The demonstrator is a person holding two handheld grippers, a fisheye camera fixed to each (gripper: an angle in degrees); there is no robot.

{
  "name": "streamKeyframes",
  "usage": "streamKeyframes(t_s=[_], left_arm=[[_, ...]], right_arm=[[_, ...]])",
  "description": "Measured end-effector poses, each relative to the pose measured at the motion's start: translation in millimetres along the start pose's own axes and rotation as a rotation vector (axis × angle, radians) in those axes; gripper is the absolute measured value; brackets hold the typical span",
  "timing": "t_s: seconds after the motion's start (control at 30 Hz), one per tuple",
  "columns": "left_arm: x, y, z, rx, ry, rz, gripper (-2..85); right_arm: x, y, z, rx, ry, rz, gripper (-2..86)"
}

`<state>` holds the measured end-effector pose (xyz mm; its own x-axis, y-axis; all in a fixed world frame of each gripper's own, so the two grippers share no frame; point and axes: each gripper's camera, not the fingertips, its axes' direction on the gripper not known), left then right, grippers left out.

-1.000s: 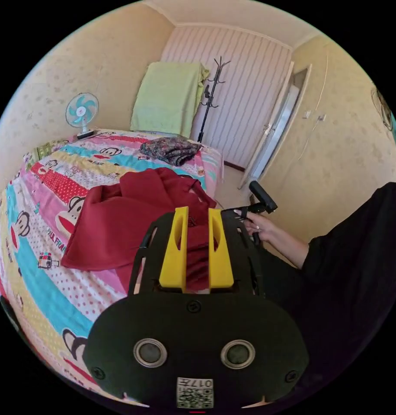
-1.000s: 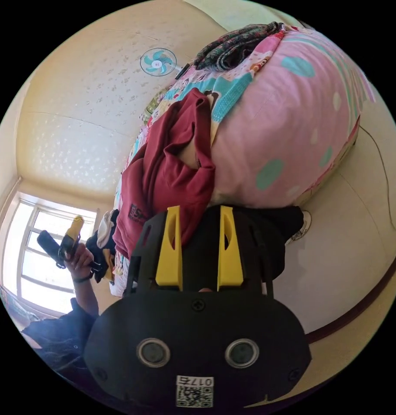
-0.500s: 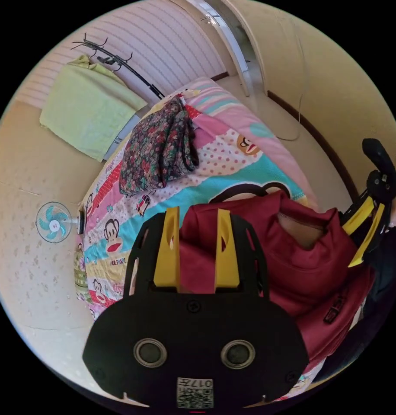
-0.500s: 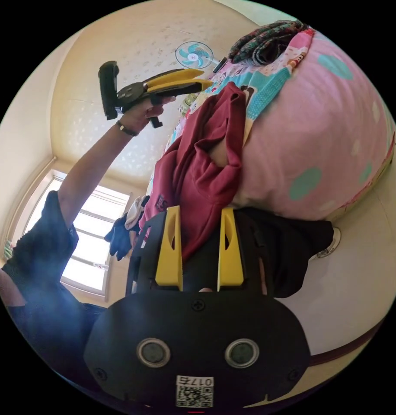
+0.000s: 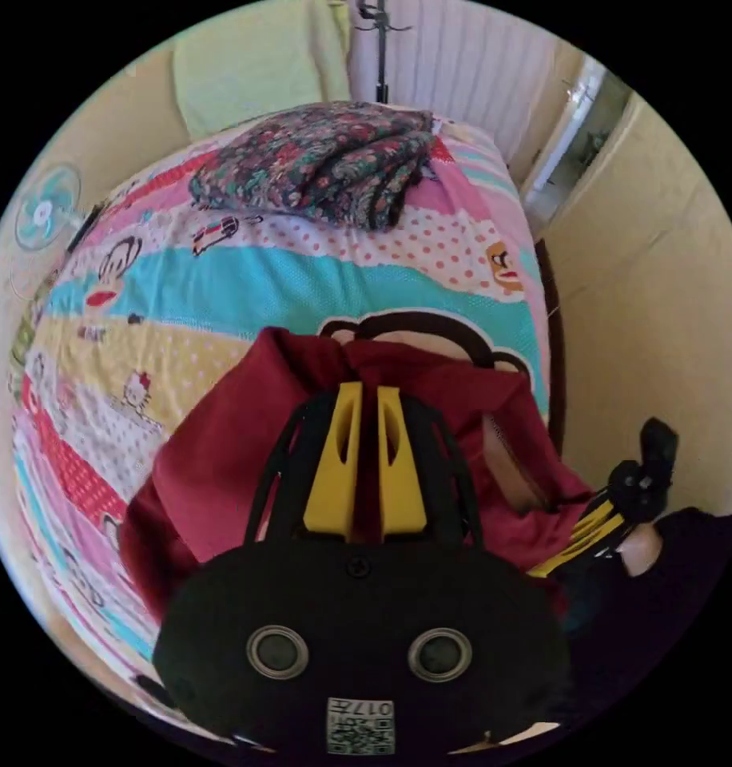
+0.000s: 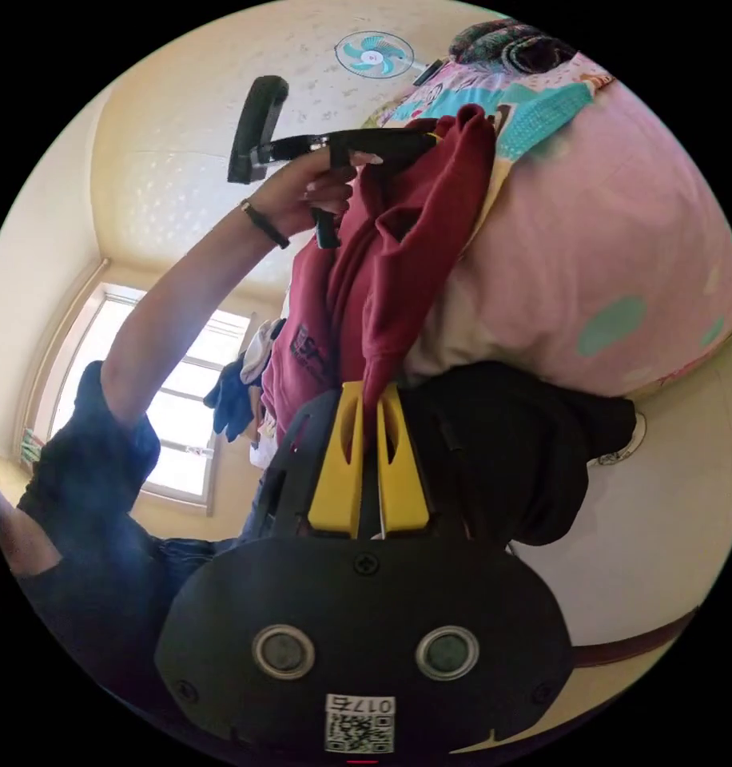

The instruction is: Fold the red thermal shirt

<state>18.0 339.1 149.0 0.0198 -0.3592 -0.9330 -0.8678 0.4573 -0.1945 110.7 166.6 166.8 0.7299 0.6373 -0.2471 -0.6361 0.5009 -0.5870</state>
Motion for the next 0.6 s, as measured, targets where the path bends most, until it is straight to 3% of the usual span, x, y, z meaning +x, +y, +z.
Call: streamKeyframes(t_s=[0.03, 0.1, 0.2, 0.37, 0.47, 0.6], left_arm=[[-16, 14, -21, 0.074, 0.135, -0.072, 3.4], [-70, 94, -107, 0.470, 0.563, -0.216, 3.0], [-109, 211, -203, 0.898, 0.872, -0.280, 3.1], [-70, 371, -355, 1.112, 0.714, -0.087, 2.8], [-18, 456, -423, 1.322, 0.772, -0.034, 1.9], [94, 523, -534, 1.560, 0.509, 0.125, 1.1]], right_arm=[[-13, 11, -9, 0.040, 0.000, -0.005, 3.5], [-39, 28, -25, 0.119, 0.020, 0.003, 3.4], [-128, 40, -52, 0.210, 0.245, -0.171, 3.5], [-296, 53, -68, 0.449, 0.669, -0.483, 3.7], [-393, 72, -74, 0.643, 0.651, -0.687, 3.7], [-503, 121, -94, 0.960, 0.523, -0.814, 3.4]])
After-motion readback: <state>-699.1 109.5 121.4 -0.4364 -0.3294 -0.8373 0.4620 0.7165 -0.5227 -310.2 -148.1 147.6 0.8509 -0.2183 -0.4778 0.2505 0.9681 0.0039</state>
